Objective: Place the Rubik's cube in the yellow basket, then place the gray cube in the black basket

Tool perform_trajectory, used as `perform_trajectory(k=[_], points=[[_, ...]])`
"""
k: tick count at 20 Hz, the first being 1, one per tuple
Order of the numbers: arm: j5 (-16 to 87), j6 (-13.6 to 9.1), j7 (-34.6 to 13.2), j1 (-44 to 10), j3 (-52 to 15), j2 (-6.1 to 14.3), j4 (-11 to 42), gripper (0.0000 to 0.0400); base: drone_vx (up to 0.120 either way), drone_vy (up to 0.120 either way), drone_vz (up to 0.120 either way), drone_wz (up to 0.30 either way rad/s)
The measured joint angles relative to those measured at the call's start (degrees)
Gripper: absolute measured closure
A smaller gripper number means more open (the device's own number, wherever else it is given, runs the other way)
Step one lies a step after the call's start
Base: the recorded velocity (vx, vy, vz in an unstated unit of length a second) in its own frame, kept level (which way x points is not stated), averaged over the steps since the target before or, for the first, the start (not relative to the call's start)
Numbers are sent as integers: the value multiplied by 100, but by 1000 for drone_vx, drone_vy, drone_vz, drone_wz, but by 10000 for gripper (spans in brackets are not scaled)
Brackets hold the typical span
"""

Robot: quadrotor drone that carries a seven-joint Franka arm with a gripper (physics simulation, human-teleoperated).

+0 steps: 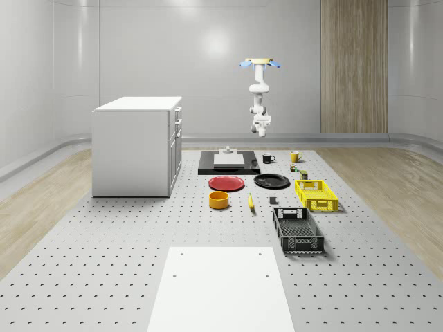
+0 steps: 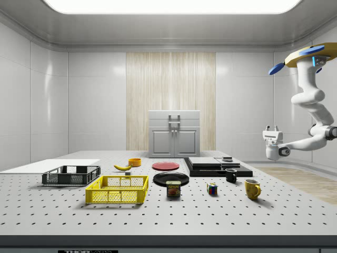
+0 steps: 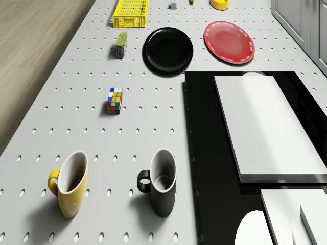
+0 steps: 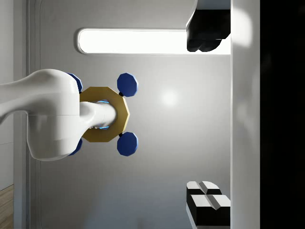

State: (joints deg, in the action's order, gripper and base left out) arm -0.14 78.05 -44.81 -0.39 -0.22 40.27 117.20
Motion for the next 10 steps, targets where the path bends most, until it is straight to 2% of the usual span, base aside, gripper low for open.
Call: perform_trajectory(k=[10], points=[[0, 20, 3, -7, -6, 13, -11, 0, 0, 0, 0, 0]])
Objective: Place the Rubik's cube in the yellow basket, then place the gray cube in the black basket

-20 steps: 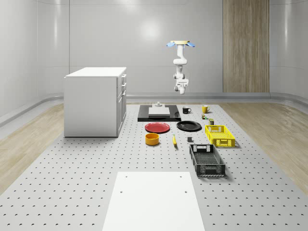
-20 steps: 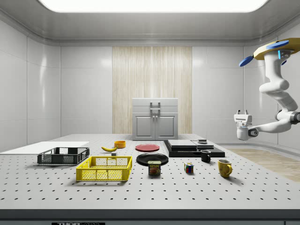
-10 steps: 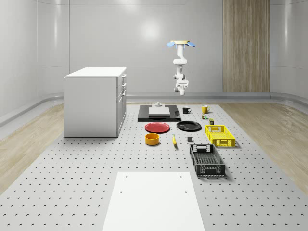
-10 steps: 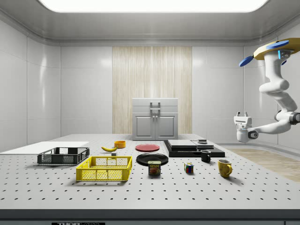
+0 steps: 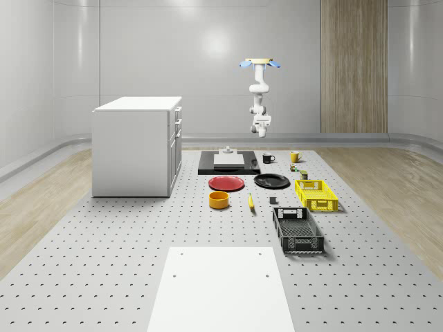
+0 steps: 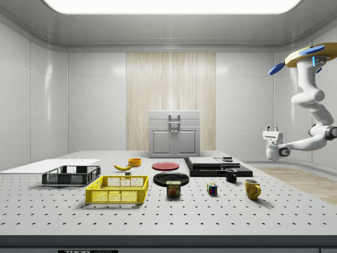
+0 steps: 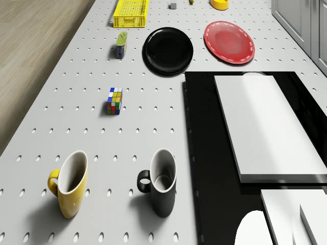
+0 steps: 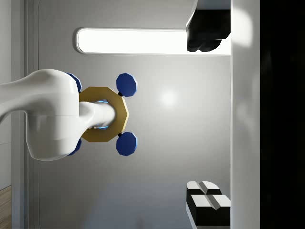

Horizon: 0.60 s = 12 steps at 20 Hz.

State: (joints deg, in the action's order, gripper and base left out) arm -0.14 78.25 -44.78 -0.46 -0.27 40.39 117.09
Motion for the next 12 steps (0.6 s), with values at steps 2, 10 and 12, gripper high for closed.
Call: perform_trajectory(k=[2, 10, 12], points=[[1, 8, 0, -1, -1, 5, 4, 0, 0, 0, 0, 0], [12, 41, 0, -8, -13, 28, 26, 0, 0, 0, 0, 0], [19, 50, 0, -10, -18, 34, 31, 0, 0, 0, 0, 0]])
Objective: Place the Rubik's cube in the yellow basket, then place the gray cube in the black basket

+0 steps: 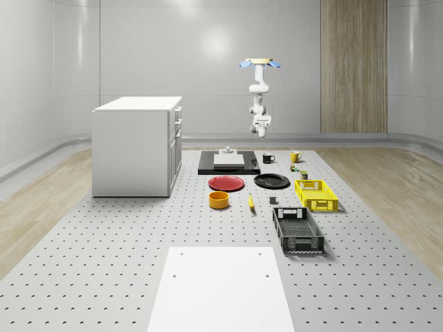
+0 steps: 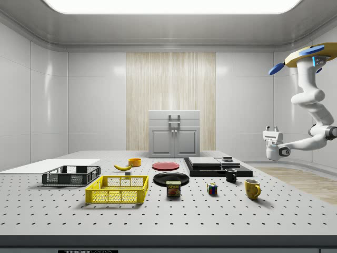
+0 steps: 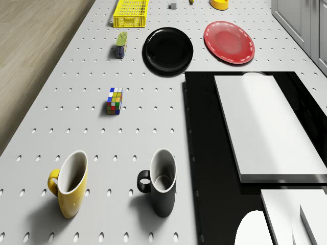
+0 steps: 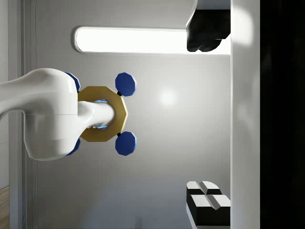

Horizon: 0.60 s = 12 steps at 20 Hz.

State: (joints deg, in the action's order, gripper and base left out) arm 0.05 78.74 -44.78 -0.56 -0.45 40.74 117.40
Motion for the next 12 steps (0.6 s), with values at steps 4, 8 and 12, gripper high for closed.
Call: perform_trajectory(k=[4, 8, 12], points=[[23, 17, -3, -6, -18, 12, 12, 0, 0, 0, 0, 0], [70, 35, -8, -17, -52, 24, 24, 0, 0, 0, 0, 0], [162, 53, -20, -38, -118, 37, 38, 0, 0, 0, 0, 0]])
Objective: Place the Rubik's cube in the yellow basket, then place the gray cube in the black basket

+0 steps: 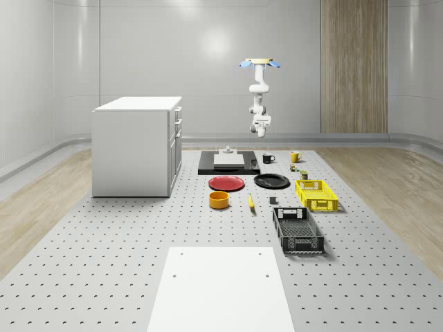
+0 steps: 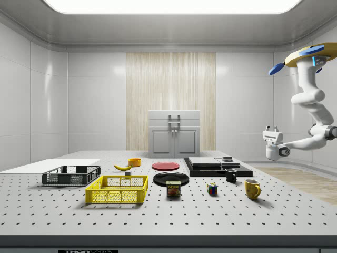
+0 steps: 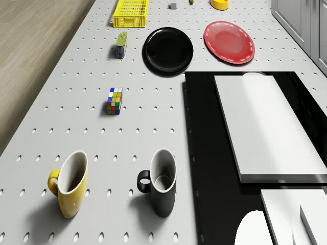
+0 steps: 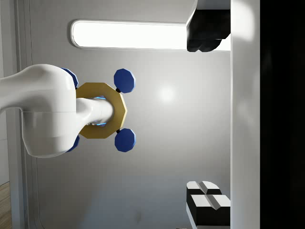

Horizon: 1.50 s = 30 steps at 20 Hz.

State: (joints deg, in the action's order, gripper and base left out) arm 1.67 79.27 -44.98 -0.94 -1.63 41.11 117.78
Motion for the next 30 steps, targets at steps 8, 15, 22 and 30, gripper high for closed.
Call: perform_trajectory(k=[8, 15, 22, 30], points=[[537, 41, -71, -118, -382, 33, 57, 0, 0, 0, 0, 0], [2111, 116, -298, -470, -1484, 125, 389, 0, 0, 0, 0, 0], [5867, 254, -1147, -1447, -3824, 522, 2158, 0, 69, 0, 0, 0], [10007, -509, -3066, -3722, -5965, 1154, 4380, 0, 120, 0, 0, 0]])
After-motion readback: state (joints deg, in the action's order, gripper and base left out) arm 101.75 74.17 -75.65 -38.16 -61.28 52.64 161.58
